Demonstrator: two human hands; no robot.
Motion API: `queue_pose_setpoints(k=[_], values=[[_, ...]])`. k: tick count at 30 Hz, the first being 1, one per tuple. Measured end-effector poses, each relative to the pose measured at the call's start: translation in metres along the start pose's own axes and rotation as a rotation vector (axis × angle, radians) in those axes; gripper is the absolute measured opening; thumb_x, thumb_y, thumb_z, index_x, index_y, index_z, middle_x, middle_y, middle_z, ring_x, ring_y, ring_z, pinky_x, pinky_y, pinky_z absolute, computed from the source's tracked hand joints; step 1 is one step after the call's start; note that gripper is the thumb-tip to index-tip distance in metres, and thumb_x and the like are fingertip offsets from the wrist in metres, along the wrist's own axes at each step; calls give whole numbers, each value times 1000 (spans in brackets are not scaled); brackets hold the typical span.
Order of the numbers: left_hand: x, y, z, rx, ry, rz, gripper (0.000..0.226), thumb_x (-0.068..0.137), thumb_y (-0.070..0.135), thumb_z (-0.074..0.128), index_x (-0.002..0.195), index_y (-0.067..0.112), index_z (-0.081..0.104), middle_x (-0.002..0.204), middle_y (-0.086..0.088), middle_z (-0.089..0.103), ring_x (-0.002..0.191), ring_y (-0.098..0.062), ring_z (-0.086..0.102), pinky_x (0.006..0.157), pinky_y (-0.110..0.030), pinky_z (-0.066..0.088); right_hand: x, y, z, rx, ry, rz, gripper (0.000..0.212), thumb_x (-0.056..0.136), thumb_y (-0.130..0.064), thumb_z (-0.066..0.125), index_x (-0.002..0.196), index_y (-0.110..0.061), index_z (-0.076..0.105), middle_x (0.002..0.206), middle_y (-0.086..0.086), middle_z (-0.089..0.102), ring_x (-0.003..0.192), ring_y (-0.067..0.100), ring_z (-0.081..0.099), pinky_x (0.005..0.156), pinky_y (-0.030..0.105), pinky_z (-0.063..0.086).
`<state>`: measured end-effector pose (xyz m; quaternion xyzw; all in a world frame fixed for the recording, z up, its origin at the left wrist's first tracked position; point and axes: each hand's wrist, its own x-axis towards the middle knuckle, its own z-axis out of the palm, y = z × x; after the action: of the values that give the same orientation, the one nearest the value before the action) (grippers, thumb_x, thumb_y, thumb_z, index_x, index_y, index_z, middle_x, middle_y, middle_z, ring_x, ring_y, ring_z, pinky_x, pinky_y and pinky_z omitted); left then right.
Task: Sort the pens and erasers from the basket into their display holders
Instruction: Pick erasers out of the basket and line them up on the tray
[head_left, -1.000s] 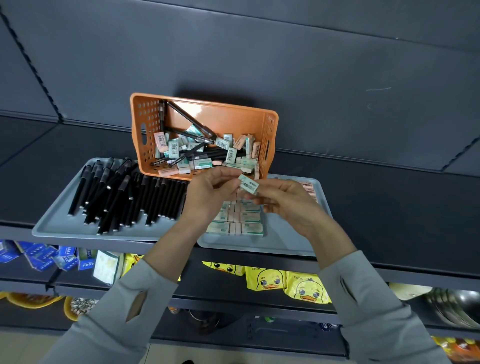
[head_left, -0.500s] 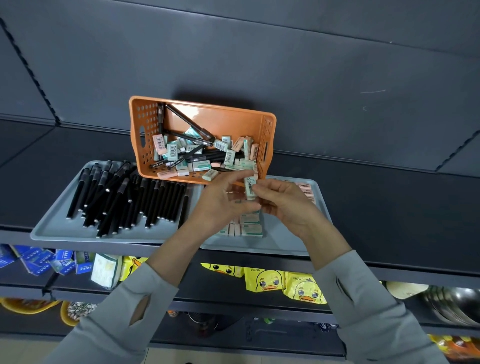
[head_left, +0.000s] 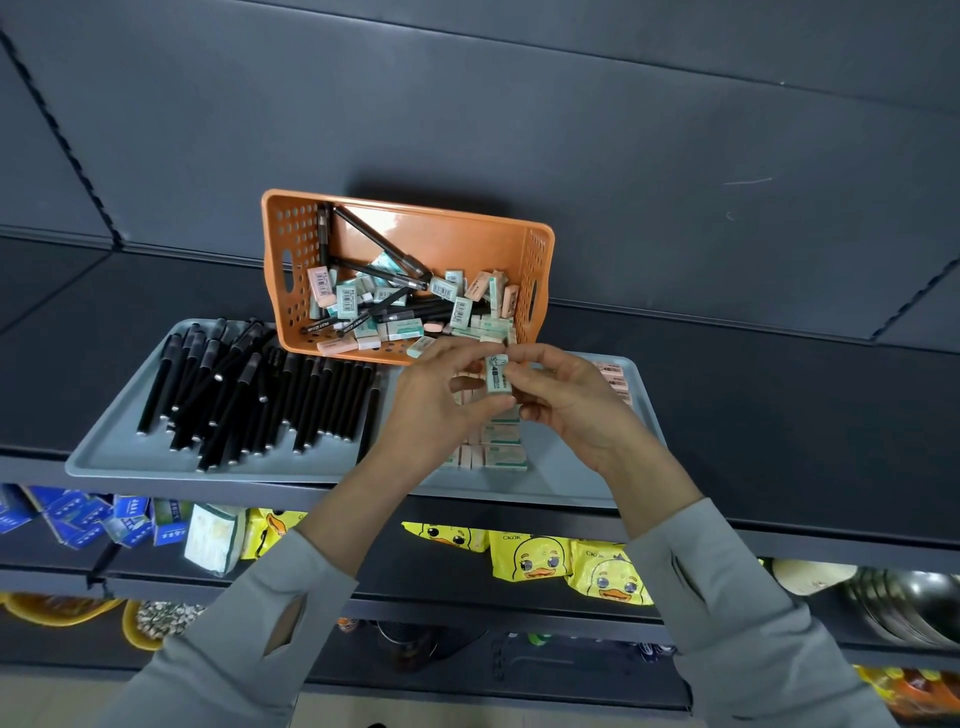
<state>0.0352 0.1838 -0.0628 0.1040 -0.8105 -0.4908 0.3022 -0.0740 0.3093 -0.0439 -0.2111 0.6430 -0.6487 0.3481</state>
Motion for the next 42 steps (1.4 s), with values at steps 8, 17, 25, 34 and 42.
queue_pose_setpoints(k=[8, 17, 25, 34, 42], values=[[-4, 1, 4, -64, -17, -45, 54, 72, 14, 85, 122, 18, 64, 107, 4, 63, 95, 1, 62, 86, -15, 51, -4, -2, 0, -15, 29, -27, 4, 88, -8, 69, 91, -11, 67, 79, 5, 70, 67, 10, 63, 58, 20, 51], [-2, 3, 13, -153, -117, -89, 48, 74, 4, 81, 118, 14, 67, 108, 3, 66, 98, -2, 65, 92, -25, 54, -9, -1, -17, -84, 37, -42, 11, 82, -3, 73, 88, -10, 68, 83, 7, 72, 71, 12, 67, 65, 21, 55], [12, -12, 18, 16, -95, -125, 75, 78, 17, 80, 144, 19, 44, 140, -2, 47, 120, -6, 51, 105, -19, 42, -5, -7, -79, -141, 496, -103, 11, 83, -4, 76, 87, -4, 65, 87, 12, 72, 64, 14, 69, 64, 24, 56], [3, -36, 20, 542, -111, 115, 28, 78, 9, 78, 105, 15, 75, 112, -2, 68, 107, -25, 60, 95, -33, 46, 12, 14, -71, -774, 301, -148, 11, 87, -7, 70, 87, -17, 76, 78, -8, 69, 69, 0, 61, 75, 20, 50], [4, -35, 21, 608, -122, 152, 29, 77, 7, 77, 106, 15, 75, 111, -3, 68, 107, -26, 59, 96, -33, 43, 12, 4, -71, -1108, 228, -200, 14, 80, -24, 77, 94, -21, 76, 81, -10, 70, 76, 6, 60, 81, 24, 50]])
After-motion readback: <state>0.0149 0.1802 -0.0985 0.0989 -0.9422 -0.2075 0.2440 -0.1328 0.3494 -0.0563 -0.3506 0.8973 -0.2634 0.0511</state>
